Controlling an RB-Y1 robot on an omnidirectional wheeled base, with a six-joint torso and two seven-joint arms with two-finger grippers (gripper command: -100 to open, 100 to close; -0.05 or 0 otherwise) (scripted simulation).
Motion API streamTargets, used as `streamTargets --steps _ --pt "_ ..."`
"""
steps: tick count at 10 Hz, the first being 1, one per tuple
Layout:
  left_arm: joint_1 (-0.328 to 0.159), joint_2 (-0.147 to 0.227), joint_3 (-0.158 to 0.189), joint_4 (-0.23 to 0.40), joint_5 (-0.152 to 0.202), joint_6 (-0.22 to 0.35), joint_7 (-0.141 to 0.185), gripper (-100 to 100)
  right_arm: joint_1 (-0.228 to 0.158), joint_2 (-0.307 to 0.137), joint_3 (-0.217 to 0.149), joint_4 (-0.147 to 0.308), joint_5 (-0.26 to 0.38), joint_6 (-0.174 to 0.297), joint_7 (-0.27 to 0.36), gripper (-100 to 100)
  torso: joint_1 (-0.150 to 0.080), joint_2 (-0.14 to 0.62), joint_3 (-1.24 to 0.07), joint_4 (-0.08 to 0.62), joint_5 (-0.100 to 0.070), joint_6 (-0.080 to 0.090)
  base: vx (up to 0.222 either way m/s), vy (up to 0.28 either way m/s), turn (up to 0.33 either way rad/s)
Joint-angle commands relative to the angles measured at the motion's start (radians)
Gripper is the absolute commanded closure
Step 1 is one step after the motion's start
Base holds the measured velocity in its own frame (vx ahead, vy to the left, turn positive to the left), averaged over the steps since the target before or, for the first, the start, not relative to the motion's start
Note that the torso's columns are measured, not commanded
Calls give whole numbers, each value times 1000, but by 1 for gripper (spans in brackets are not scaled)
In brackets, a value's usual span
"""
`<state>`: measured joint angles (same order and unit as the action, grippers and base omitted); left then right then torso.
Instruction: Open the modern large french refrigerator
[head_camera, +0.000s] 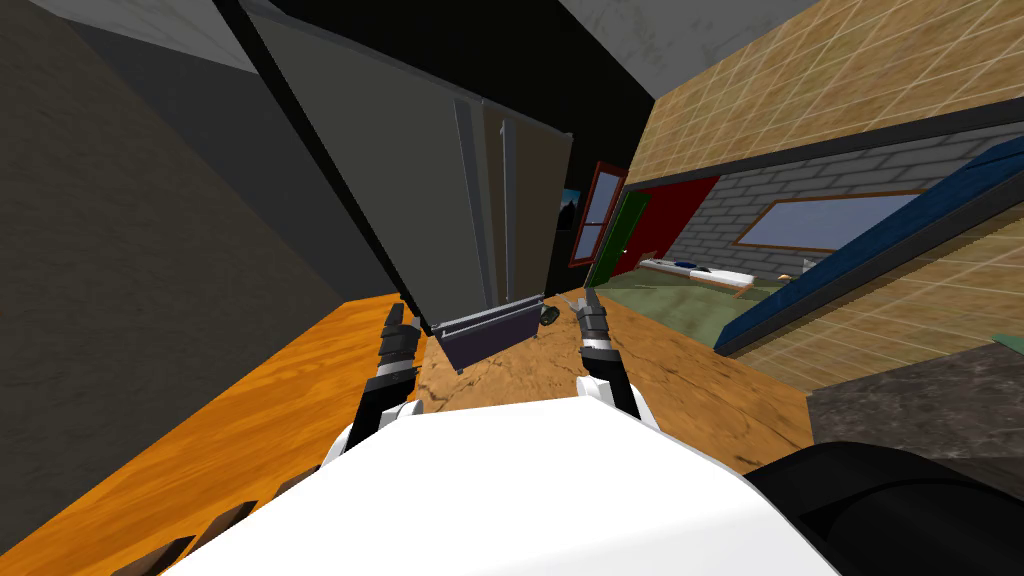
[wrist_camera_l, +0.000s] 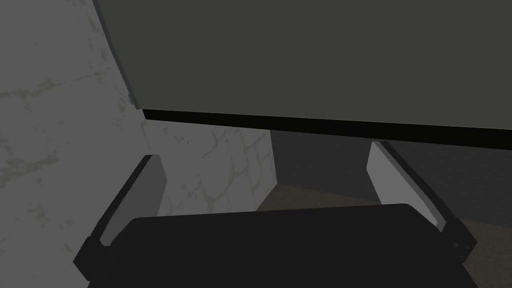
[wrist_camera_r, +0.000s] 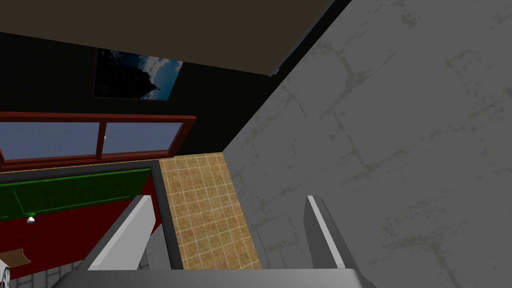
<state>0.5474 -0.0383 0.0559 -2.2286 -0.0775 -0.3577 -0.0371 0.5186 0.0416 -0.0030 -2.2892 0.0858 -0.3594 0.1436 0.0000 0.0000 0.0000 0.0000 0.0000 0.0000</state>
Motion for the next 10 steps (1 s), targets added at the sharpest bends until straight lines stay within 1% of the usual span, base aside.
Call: streamTargets --steps 1,3,9,10 --pt "0 0 0 0 0 0 0 0 0 0 0 0 0 0 0 0 0 40 -82 41 0 0 0 0 0" --pt "0 0 0 0 0 0 0 0 0 0 0 0 0 0 0 0 0 175 -351 176 0 0 0 0 0" --pt "0 0 0 0 0 0 0 0 0 0 0 0 0 0 0 0 0 618 -1234 617 0 0 0 0 0" --pt "-7 35 4 10 -5 3 1 -100 0 0 0 0 0 0 0 0 0 691 -1382 691 0 0 13 -13 -1"
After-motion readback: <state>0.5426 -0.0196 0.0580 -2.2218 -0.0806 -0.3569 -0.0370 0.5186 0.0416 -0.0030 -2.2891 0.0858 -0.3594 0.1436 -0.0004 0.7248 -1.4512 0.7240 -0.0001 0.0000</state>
